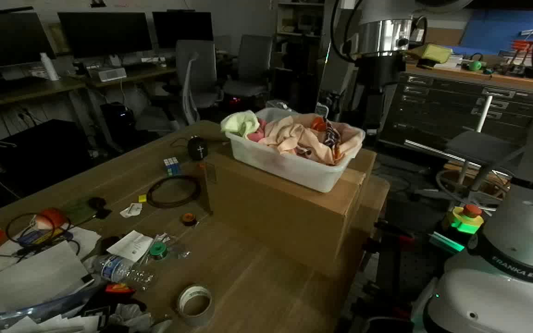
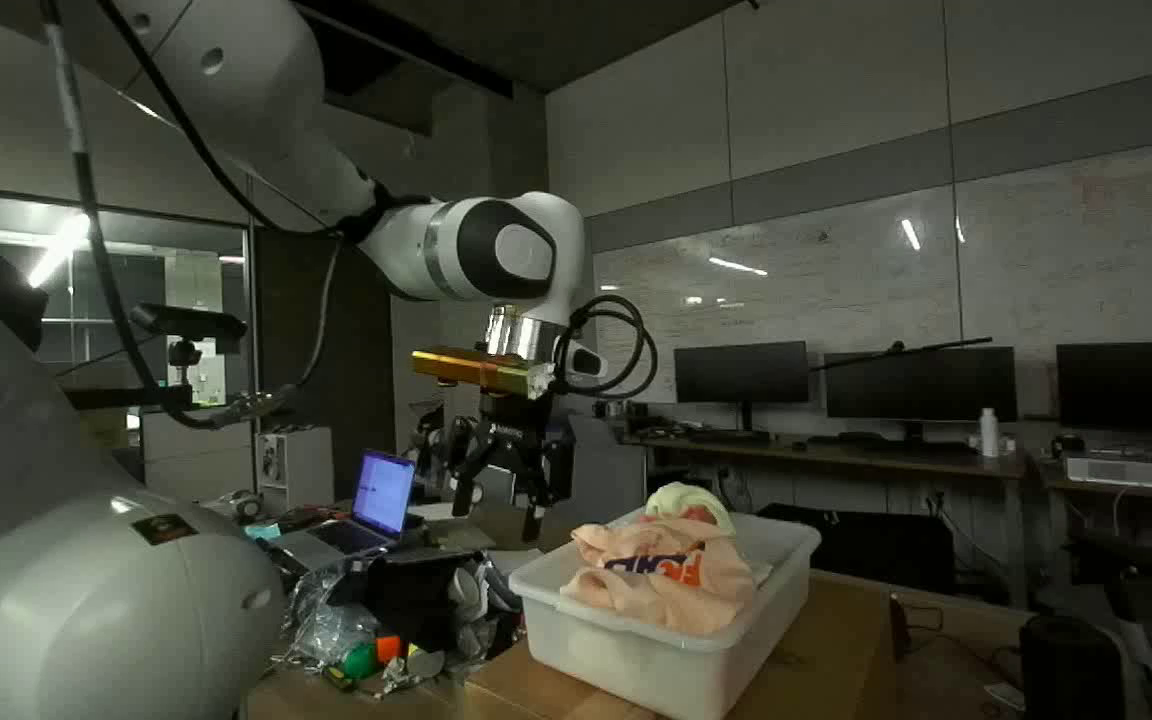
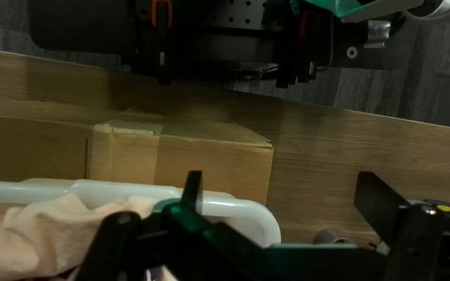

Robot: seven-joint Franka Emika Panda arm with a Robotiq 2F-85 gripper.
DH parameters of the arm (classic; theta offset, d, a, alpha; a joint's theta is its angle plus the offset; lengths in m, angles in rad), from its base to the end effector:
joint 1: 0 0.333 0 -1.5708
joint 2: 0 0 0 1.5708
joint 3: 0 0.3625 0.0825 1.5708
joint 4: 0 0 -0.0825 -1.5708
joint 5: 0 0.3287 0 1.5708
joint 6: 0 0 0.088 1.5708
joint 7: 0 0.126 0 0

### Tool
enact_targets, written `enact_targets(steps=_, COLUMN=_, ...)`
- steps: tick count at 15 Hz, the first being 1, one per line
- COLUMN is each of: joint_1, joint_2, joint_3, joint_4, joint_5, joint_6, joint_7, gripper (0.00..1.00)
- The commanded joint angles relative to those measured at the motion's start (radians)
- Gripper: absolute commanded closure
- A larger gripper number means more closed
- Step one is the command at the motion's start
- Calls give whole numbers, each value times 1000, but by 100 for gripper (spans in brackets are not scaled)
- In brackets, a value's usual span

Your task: Pick up the clothes from the container and put them on the table.

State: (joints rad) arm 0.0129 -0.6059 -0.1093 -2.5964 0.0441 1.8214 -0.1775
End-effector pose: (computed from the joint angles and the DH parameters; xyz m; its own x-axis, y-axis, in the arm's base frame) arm 0.2600 -0.0248 0.4797 0.9835 0.0999 -0.1509 0.0803 -0.9881 -0.1309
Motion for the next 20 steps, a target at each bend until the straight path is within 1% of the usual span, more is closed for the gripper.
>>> enact_targets(steps=1, joint_1=-9, joint_2=1, joint_3=8, joint_4=3, joint_5=4, joint_6=0, joint_7=-4, gripper=0)
enact_targets(steps=4, joint_1=-9, joint_2=1, joint_3=8, joint_4=7, joint_5=4, joint_6=0, joint_7=-4, gripper=0)
enact_targets(steps=7, joint_1=-12, joint_2=10, joint_3=15, joint_4=9, joint_5=-3, joint_6=101, joint_7=2, gripper=0)
enact_targets(steps=10, joint_1=-19, joint_2=47, joint_3=28, joint_4=20, joint_5=-15, joint_6=296, joint_7=33, gripper=0)
enact_targets(steps=12, joint_1=-36, joint_2=88, joint_3=47, joint_4=21, joint_5=-38, joint_6=433, joint_7=77, gripper=0)
enact_targets(steps=14, joint_1=-56, joint_2=151, joint_3=69, joint_4=28, joint_5=-80, joint_6=541, joint_7=130, gripper=0)
enact_targets(steps=17, joint_1=-113, joint_2=246, joint_3=124, joint_4=34, joint_5=-192, joint_6=664, joint_7=261, gripper=0)
enact_targets(steps=20, joint_1=-165, joint_2=333, joint_3=166, joint_4=56, joint_5=-314, joint_6=695, joint_7=392, gripper=0)
